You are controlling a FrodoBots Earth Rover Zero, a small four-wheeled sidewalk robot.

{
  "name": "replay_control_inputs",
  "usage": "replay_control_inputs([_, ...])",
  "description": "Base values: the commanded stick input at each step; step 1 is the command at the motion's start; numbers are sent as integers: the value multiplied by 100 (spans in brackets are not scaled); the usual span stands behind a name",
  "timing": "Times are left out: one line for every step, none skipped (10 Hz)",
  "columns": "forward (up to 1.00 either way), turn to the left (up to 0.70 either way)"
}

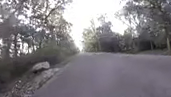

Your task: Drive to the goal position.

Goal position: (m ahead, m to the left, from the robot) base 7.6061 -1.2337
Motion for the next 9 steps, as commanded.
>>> replay_control_inputs([70, 0])
replay_control_inputs([70, 0])
replay_control_inputs([70, 0])
replay_control_inputs([70, 0])
replay_control_inputs([70, 0])
replay_control_inputs([70, 0])
replay_control_inputs([70, 0])
replay_control_inputs([70, 0])
replay_control_inputs([70, 1])
